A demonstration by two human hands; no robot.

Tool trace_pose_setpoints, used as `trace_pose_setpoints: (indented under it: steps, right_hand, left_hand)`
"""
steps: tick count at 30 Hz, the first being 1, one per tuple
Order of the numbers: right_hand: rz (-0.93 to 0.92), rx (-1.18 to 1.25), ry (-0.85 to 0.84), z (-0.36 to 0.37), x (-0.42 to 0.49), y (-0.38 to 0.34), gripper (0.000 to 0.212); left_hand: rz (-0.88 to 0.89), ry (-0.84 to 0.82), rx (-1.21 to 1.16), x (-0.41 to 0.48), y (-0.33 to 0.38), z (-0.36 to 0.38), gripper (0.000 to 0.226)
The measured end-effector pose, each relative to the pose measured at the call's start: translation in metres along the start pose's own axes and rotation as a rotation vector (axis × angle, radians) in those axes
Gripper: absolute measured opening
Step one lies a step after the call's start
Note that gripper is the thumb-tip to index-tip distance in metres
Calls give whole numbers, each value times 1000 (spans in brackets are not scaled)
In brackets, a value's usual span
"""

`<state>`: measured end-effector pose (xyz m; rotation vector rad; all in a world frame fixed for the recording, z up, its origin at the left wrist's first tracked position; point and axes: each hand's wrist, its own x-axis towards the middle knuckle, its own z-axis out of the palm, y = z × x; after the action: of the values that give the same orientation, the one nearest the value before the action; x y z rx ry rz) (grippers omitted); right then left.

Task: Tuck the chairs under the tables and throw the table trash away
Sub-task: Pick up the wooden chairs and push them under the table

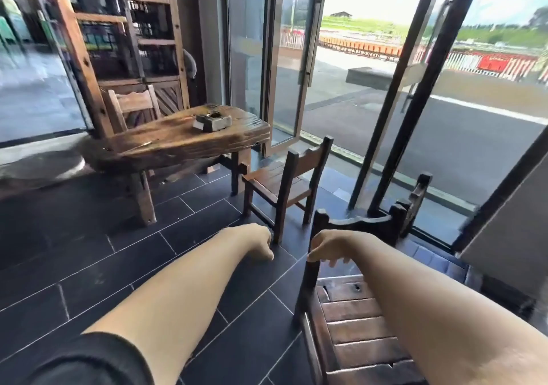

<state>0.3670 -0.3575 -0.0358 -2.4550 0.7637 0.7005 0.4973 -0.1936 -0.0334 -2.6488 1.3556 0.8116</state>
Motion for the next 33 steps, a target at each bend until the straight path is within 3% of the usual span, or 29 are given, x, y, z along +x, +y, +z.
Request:
trace_pose_setpoints:
  steps: [6, 14, 25, 33]
  right_hand:
    - [81, 96, 12, -48, 86, -47, 25]
    - [146, 206, 36, -111, 183, -58, 43]
    - [206, 299, 35, -228, 349, -15, 46]
    - [343, 355, 95, -292, 403, 42, 42]
  left_hand:
    - [101, -39, -57, 91, -77, -68, 38]
    - [166, -55, -12, 216, -126, -127, 42]
    - [281, -61, 145, 412, -114, -224, 35]
    - [434, -93, 219, 534, -68, -281, 32]
